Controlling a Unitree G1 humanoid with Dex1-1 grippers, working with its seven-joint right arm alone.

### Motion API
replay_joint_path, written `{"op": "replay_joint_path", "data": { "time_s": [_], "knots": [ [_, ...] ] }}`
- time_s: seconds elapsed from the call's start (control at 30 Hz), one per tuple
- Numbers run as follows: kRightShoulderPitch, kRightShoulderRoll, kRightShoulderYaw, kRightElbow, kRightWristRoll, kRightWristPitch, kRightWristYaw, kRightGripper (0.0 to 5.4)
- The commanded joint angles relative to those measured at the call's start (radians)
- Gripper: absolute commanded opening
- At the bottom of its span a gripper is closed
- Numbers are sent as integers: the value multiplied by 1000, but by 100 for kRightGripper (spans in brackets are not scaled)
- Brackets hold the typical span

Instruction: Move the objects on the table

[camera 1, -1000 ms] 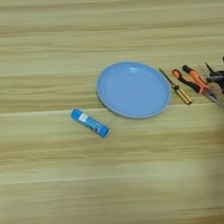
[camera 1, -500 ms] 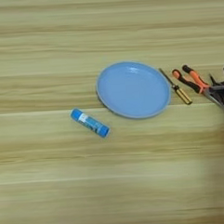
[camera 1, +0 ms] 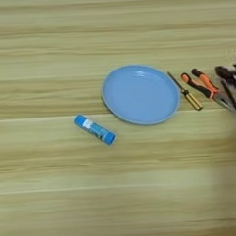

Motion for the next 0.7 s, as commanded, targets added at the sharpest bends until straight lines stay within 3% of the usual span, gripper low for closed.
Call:
{"op": "replay_joint_path", "data": {
  "time_s": [0.03,0.17,0.27,0.7],
  "knots": [
    [-56,-34,-16,-228,50,-15,35,322],
    [38,5,4,-490,95,27,109,360],
    [89,26,14,-612,116,69,151,387],
    [216,88,75,-952,154,240,219,519]
  ]
}}
